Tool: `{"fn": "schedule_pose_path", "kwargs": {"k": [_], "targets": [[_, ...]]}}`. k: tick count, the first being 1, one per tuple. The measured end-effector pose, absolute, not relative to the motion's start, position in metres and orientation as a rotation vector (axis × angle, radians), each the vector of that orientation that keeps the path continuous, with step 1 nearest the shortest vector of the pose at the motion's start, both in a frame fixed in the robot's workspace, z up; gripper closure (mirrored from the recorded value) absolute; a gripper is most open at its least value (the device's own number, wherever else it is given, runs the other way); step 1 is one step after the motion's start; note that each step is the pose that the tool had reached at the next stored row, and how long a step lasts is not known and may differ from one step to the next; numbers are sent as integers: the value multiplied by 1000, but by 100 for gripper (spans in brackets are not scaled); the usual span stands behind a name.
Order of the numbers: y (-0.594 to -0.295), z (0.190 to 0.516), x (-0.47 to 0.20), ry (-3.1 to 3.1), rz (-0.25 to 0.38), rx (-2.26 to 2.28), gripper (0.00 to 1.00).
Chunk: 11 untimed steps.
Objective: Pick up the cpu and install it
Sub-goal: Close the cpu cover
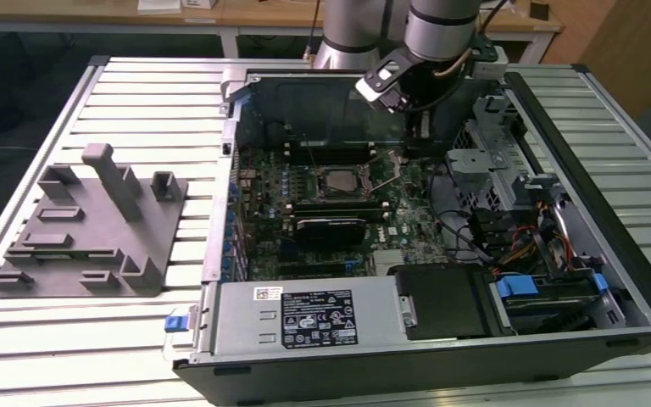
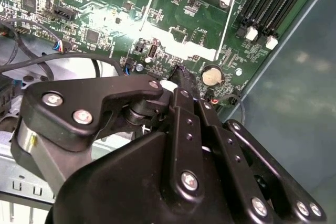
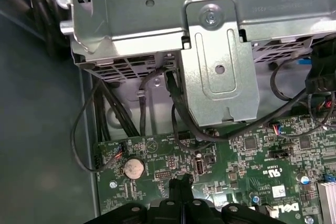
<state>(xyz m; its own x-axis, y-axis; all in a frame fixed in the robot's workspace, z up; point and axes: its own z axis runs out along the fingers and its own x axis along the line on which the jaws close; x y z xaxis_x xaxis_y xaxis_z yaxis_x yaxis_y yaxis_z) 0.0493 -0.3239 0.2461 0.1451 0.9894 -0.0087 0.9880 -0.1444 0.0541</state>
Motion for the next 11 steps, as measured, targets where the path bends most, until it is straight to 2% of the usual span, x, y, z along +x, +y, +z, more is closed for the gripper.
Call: {"fn": "schedule_pose_path", "kwargs": {"k": [11], "targets": [[-324, 240, 49, 2022, 43, 2342, 89]]}}
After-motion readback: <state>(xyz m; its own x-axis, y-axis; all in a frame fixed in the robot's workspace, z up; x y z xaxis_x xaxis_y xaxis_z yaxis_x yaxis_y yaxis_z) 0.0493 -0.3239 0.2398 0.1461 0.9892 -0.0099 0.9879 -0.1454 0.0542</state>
